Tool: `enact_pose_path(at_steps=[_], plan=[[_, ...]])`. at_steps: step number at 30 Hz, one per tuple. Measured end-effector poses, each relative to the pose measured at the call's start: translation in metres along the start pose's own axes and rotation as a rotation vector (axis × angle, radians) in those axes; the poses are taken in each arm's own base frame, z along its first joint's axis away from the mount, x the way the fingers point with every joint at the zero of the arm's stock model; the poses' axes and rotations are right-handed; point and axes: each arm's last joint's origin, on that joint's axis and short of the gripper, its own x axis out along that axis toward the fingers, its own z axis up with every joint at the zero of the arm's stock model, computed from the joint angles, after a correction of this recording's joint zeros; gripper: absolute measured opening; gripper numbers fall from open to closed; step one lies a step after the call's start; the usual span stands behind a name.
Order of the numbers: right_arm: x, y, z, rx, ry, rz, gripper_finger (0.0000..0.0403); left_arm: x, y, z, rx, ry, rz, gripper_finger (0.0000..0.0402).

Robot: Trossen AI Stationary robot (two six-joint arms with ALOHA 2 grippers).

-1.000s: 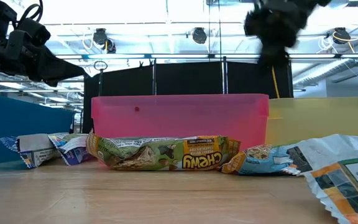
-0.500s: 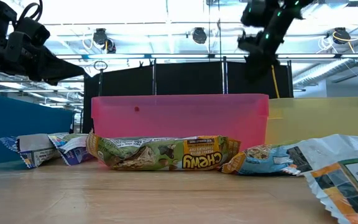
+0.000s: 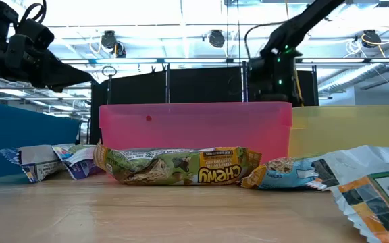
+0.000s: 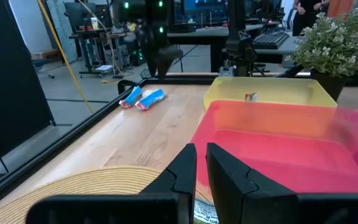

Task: Pick and place Granola Bars by type
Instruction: Put the red granola bar into the yellow bin

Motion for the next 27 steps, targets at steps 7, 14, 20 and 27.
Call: enact_pose_path(at_steps=[7, 14, 20, 27], plan=[[0.009, 0.002, 0.007, -0.018, -0.005, -0.064, 0.0223, 0.000, 0.000, 0.000, 0.000, 0.000, 0.000, 0.0047], [0.009, 0.003, 0.015, 0.031, -0.094, 0.073, 0.0222, 0.000, 0.000, 0.000, 0.000, 0.000, 0.000, 0.0047], [0.016, 0.001, 0.020, 0.038, -0.104, 0.074, 0.0222, 0.000, 0.000, 0.000, 0.000, 0.001, 0.000, 0.0047], [0.044, 0.006, 0.025, 0.011, -0.015, 0.078, 0.0222, 0.000, 0.000, 0.000, 0.001, 0.003, 0.000, 0.0047]])
